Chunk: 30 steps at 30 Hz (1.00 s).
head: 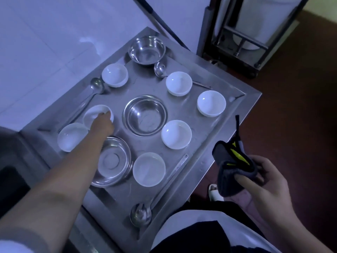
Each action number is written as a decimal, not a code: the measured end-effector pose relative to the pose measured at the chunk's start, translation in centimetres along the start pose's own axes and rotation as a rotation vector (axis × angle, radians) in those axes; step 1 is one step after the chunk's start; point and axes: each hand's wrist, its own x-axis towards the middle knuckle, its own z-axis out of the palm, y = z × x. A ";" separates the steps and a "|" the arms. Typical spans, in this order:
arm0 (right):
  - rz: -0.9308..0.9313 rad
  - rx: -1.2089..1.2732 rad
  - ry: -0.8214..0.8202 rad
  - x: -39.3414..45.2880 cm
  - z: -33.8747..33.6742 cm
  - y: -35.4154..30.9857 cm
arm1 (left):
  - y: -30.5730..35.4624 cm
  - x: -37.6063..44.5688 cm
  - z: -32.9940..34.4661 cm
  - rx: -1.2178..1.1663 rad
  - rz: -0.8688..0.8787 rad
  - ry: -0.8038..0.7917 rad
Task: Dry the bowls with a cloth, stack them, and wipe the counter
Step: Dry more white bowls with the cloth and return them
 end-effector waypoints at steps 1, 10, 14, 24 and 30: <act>0.017 -0.002 -0.017 0.0 0.1 0.2 | -0.4 0.7 0.4 0.006 -0.003 -0.021; 0.090 0.147 0.035 1.2 2.1 -0.7 | 7.3 -7.8 -2.6 -0.311 0.133 0.033; 0.215 0.403 0.112 1.2 2.0 -1.7 | 14.2 -22.3 -2.5 -0.820 0.424 -0.686; 0.174 0.328 0.028 0.3 2.1 -3.3 | 18.9 -28.8 2.3 -0.983 0.650 -0.235; 0.026 -0.310 -0.259 0.8 1.0 -3.0 | 16.6 -26.1 -0.4 -0.975 0.714 -0.474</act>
